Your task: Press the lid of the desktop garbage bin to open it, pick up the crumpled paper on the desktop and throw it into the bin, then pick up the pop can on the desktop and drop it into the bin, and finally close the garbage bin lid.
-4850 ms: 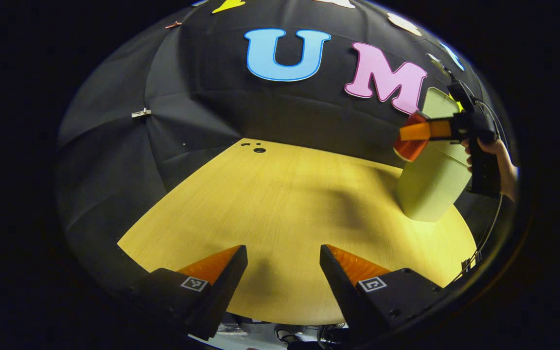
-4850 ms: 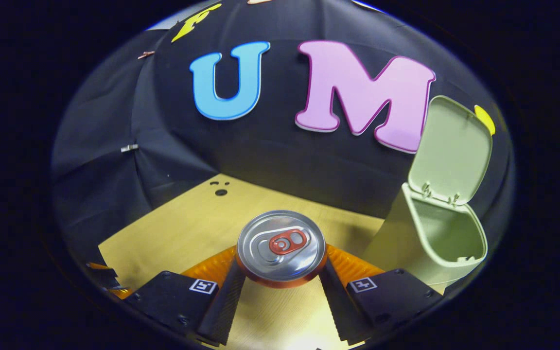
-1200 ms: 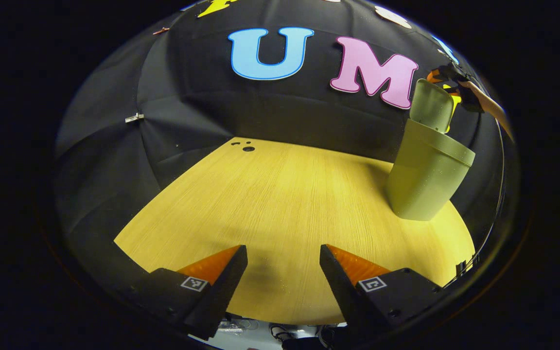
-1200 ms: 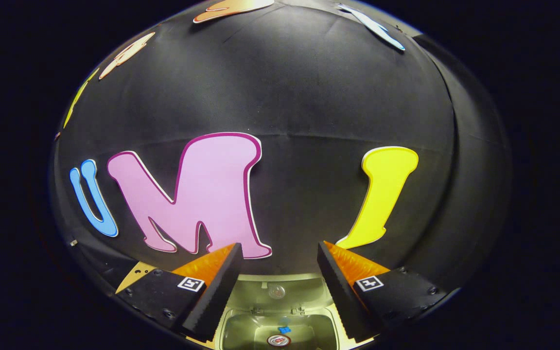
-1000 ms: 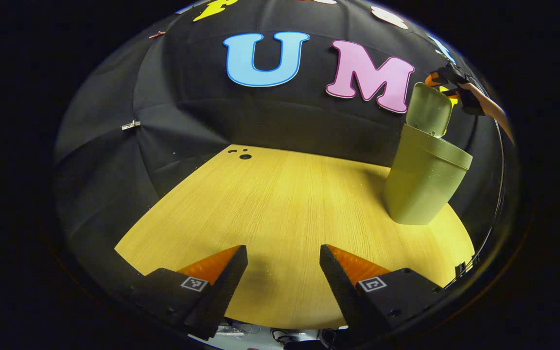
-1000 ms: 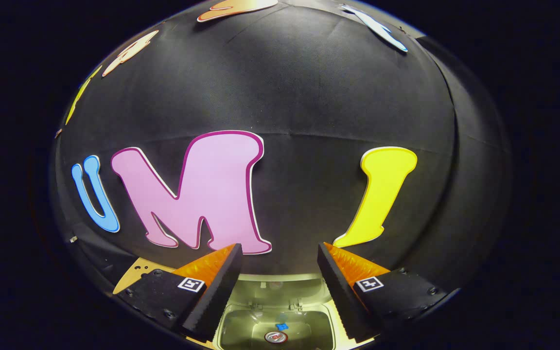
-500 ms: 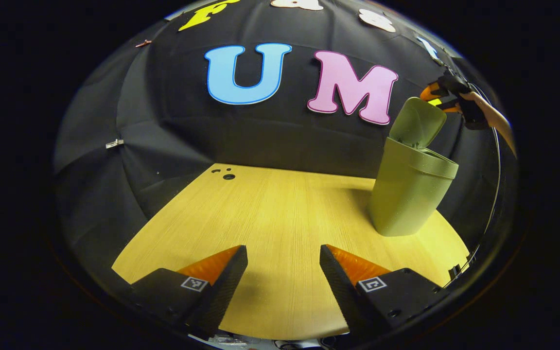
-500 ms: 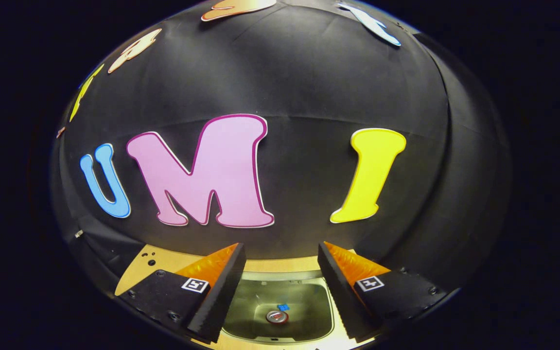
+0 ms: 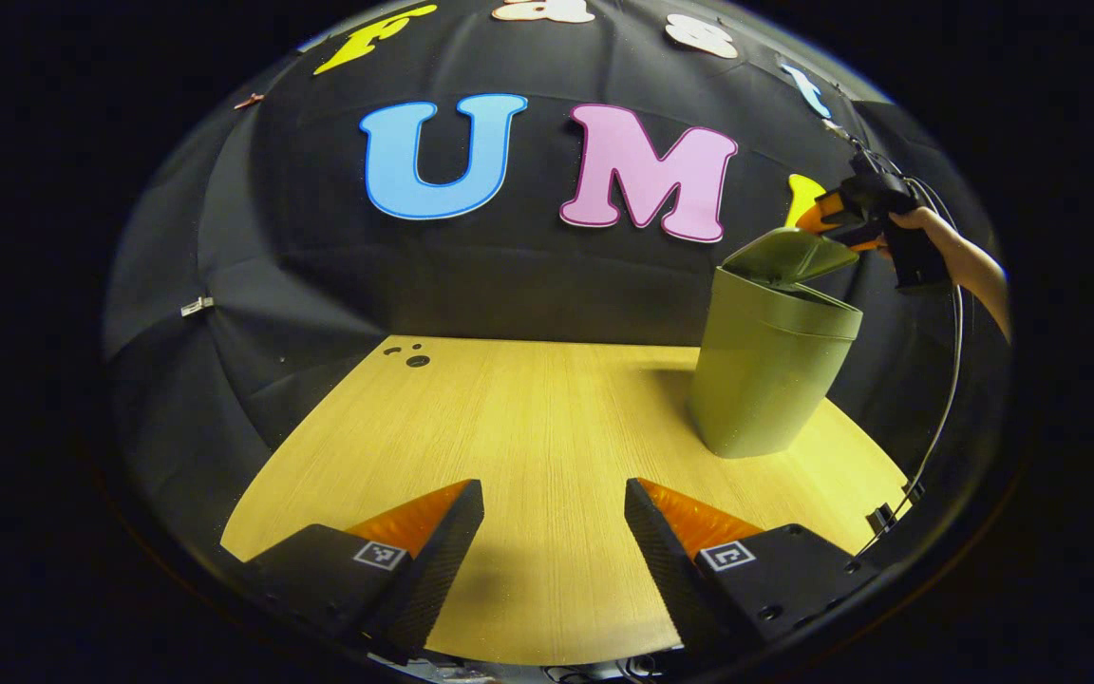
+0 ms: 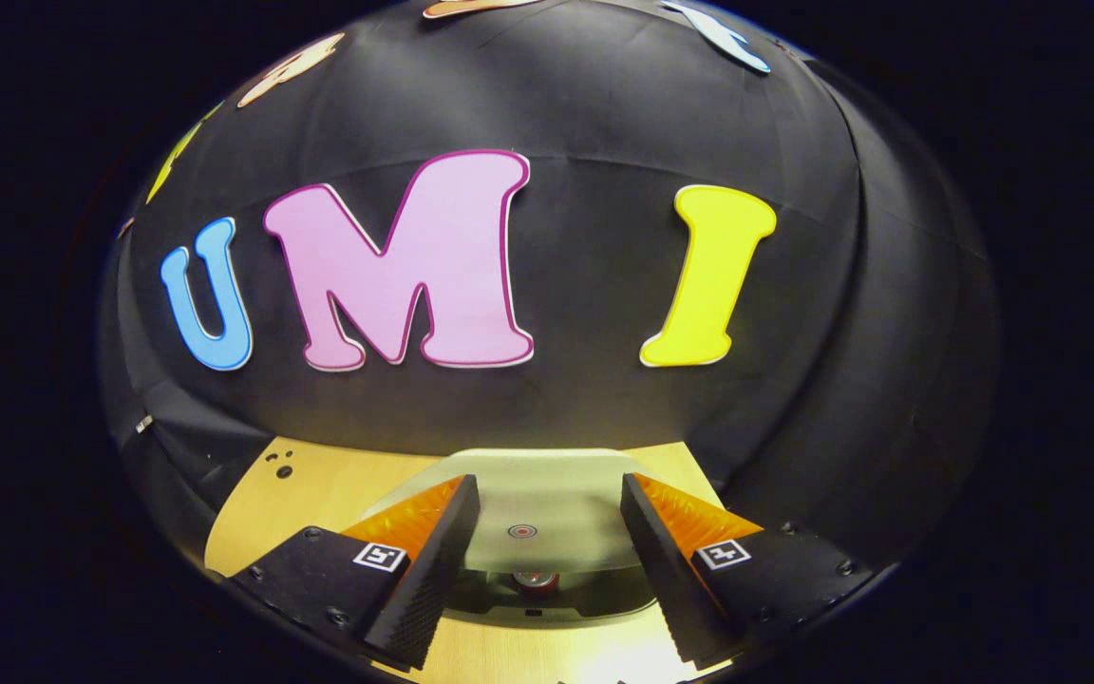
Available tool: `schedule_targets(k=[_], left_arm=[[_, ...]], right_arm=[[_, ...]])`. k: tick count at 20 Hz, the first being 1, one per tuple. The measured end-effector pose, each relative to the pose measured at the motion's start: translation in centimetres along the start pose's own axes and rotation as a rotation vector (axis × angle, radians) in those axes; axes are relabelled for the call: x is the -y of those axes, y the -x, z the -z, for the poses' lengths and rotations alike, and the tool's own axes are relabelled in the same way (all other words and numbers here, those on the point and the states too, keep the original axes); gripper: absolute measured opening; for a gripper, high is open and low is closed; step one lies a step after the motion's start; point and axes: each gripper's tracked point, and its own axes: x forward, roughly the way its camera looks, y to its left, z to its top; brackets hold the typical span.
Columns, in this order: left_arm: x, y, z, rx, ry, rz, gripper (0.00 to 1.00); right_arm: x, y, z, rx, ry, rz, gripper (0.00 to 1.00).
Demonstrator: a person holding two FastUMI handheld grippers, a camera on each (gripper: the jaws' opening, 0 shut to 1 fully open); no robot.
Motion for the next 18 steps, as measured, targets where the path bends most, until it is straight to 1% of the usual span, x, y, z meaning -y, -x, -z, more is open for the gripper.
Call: schedule_targets(k=[3, 6, 9, 15, 18], left_arm=[[-0.3, 0.3, 0.2, -0.008, -0.007, 0.010, 0.96], [-0.7, 0.6, 0.5, -0.015, -0.023, 0.016, 0.96], [-1.2, 0.9, 0.6, -0.017, -0.027, 0.017, 0.96], [-1.2, 1.8, 0.9, -0.008, -0.010, 0.030, 0.96], [-1.4, 2.1, 1.0, 0.007, -0.011, 0.033, 0.96]], right_arm=[[-0.2, 0.1, 1.9, 0.018, -0.006, 0.006, 0.95], [-0.8, 0.4, 4.7, -0.016, -0.012, 0.002, 0.99], [-0.9, 0.7, 6.4, -0.046, -0.031, 0.004, 0.99], [-0.9, 0.9, 7.0, -0.033, -0.035, 0.017, 0.99], [-0.9, 0.7, 7.3, -0.059, -0.041, 0.009, 1.00]])
